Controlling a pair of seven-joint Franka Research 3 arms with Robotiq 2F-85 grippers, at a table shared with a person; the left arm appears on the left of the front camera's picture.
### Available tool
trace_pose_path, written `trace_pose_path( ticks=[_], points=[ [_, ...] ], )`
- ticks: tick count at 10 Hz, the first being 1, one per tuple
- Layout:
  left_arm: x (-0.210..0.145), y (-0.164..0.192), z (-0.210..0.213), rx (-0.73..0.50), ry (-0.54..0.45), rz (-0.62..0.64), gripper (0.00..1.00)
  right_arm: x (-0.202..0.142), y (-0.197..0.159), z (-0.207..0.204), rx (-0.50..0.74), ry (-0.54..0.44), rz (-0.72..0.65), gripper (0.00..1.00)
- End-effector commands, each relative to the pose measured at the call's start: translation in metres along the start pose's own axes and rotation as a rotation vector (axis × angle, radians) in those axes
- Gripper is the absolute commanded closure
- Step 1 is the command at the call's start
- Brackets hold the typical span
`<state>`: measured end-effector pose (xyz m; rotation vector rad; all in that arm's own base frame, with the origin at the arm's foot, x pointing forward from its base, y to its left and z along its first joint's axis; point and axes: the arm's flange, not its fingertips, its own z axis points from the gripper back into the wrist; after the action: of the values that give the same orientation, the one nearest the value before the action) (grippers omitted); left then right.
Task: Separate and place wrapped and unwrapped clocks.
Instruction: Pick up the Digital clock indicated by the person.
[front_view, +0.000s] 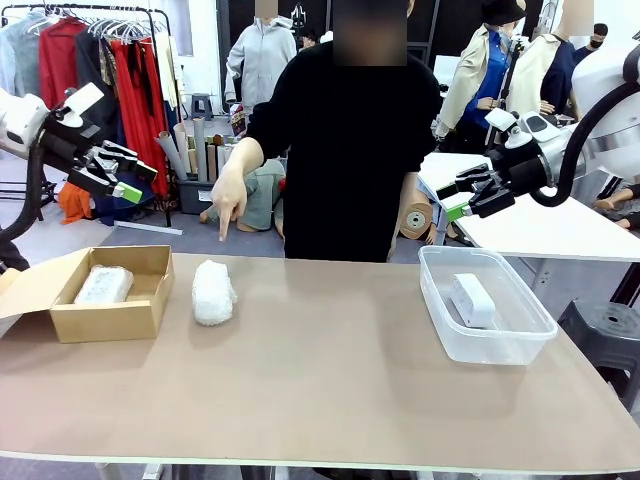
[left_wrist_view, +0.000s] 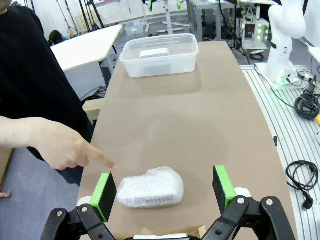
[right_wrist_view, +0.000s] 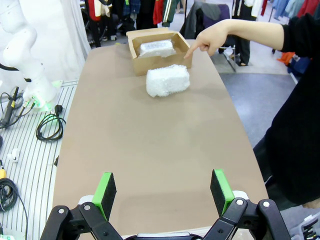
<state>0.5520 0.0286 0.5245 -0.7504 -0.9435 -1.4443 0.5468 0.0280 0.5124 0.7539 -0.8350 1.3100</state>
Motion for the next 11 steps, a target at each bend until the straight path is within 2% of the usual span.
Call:
trace_pose_path(
  ticks=[1,10,11],
  points=[
    [0.0022,-0.0014,0.0025,0.0,0.0,-0.004,0.0,0.0013,0.0005,0.0006,-0.001,0.001,0.003,0.0],
    [0.0,0.0,0.0,0.0,0.0,0.0,0.0,0.0013,0.0005,0.0006,-0.001,0.001,0.003,0.0],
    [0.0084,-0.0025,0.0008,-0.004,0.021,-0.02,0.0,0.0013,0.0005,0.0006,-0.001,0.001,0.003,0.0]
  ],
)
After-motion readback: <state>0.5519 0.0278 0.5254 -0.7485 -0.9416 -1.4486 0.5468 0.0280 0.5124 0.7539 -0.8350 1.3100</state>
